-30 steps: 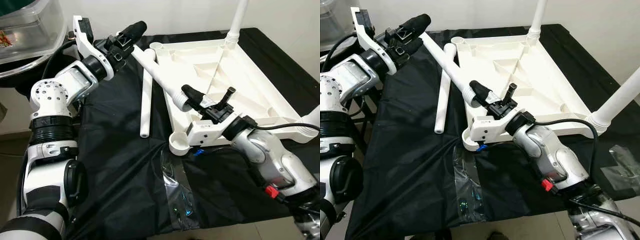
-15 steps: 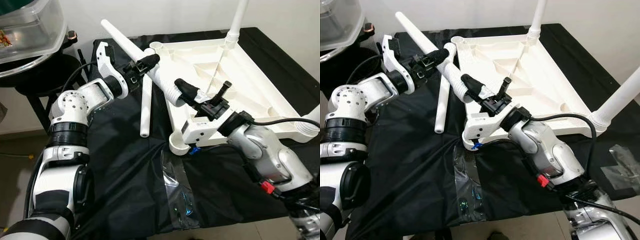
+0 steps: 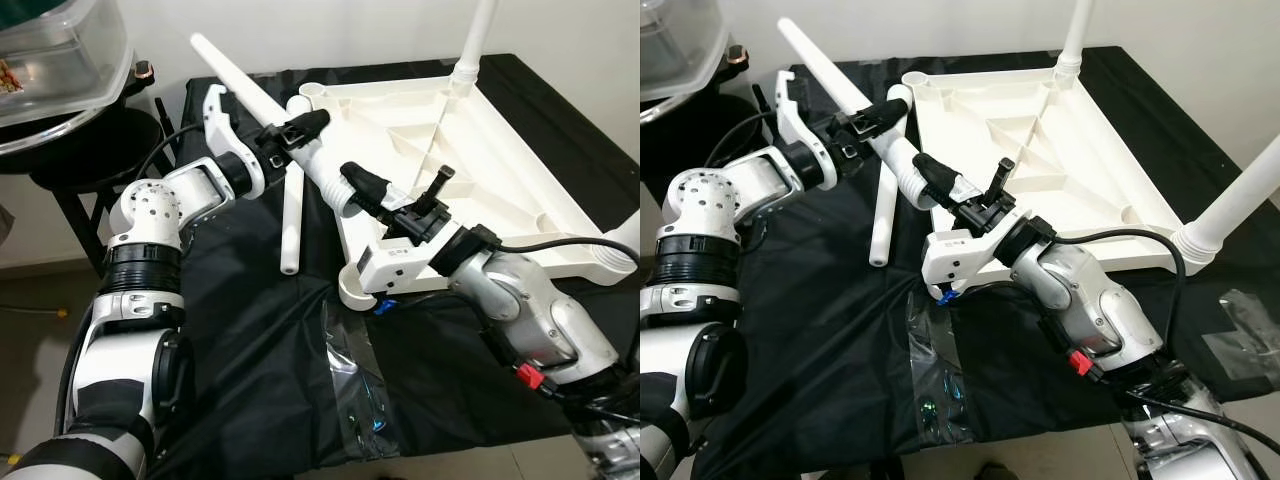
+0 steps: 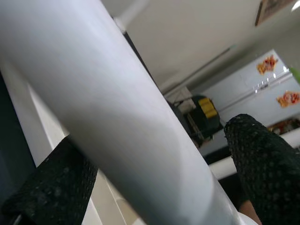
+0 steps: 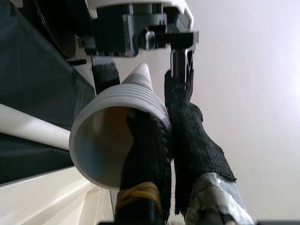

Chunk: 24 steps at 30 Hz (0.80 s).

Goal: Building children table

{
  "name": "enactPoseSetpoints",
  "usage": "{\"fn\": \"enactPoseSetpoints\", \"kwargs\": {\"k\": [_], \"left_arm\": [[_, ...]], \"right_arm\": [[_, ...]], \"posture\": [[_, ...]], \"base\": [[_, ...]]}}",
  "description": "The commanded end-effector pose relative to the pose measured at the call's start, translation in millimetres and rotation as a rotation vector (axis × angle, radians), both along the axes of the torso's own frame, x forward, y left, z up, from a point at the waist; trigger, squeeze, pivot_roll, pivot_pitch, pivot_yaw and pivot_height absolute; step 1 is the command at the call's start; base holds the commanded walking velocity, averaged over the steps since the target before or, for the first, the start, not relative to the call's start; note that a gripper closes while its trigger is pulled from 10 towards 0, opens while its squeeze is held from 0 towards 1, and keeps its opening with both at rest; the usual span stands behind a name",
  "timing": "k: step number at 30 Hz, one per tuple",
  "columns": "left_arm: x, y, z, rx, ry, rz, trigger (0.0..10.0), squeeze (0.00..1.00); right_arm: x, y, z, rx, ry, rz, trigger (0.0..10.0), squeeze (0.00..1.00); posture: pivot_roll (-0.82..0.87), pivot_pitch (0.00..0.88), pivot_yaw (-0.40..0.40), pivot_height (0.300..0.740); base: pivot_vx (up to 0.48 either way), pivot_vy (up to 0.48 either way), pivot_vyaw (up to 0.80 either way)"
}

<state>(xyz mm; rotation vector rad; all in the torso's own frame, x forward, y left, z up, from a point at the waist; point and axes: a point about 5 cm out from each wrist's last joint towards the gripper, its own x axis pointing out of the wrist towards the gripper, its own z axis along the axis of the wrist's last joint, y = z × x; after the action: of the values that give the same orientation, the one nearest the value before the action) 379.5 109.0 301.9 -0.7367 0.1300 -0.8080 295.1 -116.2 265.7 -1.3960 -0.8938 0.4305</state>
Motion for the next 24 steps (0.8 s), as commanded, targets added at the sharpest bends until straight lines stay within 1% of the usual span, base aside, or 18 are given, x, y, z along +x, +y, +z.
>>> {"fn": "enactPoseSetpoints", "kwargs": {"k": [1,2,5,13,14,15,16,18,22,24], "left_arm": [[-5.5,-1.7,9.0,0.01,-0.054,-0.05,3.6,0.0],[-6.9,0.1,11.0,0.014,-0.063,-0.061,0.0,0.0],[-8.6,2.7,13.3,0.026,-0.07,-0.07,0.0,0.0],[-9.8,3.8,16.4,0.026,-0.075,-0.069,0.0,0.0],[-9.6,4.5,18.2,0.021,-0.081,-0.061,0.0,0.0],[-9.6,4.5,18.2,0.021,-0.081,-0.061,0.0,0.0],[-9.3,5.2,21.1,0.005,-0.086,-0.053,0.0,0.0],[-9.3,5.2,21.1,0.005,-0.086,-0.053,0.0,0.0],[-9.0,6.7,26.8,-0.027,-0.098,-0.04,0.0,0.0],[-7.7,10.0,30.3,-0.05,-0.098,-0.022,0.0,0.0]], "right_arm": [[-7.0,10.9,-10.7,-0.043,0.042,0.072,0.0,0.0],[-7.0,10.8,-10.9,-0.044,0.045,0.072,0.0,0.0],[-7.1,10.8,-11.1,-0.046,0.046,0.072,0.0,0.0],[-6.9,10.8,-11.6,-0.045,0.048,0.071,0.0,0.0],[-6.4,10.1,-13.6,-0.048,0.06,0.066,10.0,0.0],[-6.4,10.1,-13.6,-0.048,0.06,0.066,10.0,0.0],[-6.1,8.5,-15.7,-0.039,0.089,0.067,10.0,1.0],[-6.1,8.5,-15.7,-0.039,0.089,0.067,10.0,1.0],[-6.4,3.9,-16.1,-0.022,0.104,0.062,10.0,1.0],[-6.5,-3.0,-16.9,-0.02,0.09,0.042,10.0,1.0]], "posture": [[-0.07,0.184,0.025,0.74],[-0.07,0.182,0.026,0.74],[-0.07,0.182,0.026,0.74],[-0.07,0.179,0.026,0.74],[-0.07,0.178,0.027,0.74],[-0.07,0.178,0.027,0.74],[-0.07,0.176,0.027,0.74],[-0.07,0.176,0.027,0.74],[-0.07,0.176,0.028,0.74],[-0.07,0.173,0.028,0.74]], "base": [[0.0,0.0,0.0],[0.0,0.0,0.0],[0.0,0.0,0.0],[0.0,0.0,0.0],[0.0,0.0,0.0],[0.0,0.0,0.0],[0.0,0.0,0.0],[0.0,0.0,0.0],[0.0,0.0,0.0],[0.0,0.0,0.0]]}}
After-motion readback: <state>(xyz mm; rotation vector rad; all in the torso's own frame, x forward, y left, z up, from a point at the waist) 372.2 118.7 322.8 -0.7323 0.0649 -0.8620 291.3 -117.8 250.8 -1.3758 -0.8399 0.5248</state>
